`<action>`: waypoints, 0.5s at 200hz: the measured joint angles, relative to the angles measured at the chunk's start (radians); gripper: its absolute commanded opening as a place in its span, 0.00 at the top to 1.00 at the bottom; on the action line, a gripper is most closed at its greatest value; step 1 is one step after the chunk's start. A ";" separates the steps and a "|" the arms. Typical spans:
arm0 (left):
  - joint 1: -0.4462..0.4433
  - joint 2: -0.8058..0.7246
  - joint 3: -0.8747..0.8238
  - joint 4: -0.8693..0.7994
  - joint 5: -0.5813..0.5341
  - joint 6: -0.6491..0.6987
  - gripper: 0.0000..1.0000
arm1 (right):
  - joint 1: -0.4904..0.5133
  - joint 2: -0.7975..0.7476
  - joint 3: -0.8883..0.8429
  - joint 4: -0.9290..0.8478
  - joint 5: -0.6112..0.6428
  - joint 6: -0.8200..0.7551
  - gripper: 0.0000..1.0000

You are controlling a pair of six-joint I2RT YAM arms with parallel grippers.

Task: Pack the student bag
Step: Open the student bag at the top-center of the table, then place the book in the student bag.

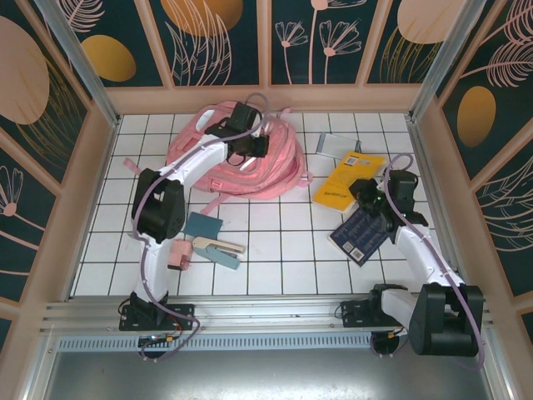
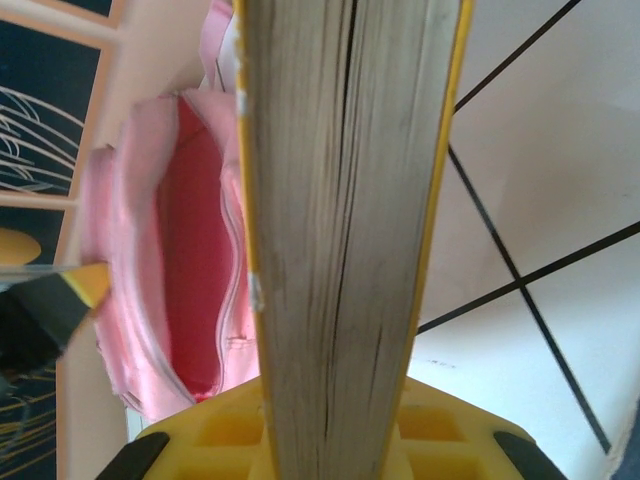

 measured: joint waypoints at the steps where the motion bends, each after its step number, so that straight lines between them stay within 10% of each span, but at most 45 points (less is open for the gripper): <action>1: 0.002 -0.003 0.001 0.000 0.003 -0.002 1.00 | 0.001 0.001 0.001 0.000 0.000 0.000 1.00; 100: 0.042 -0.057 0.227 -0.104 0.239 -0.070 1.00 | 0.166 0.117 0.114 0.087 -0.040 0.060 1.00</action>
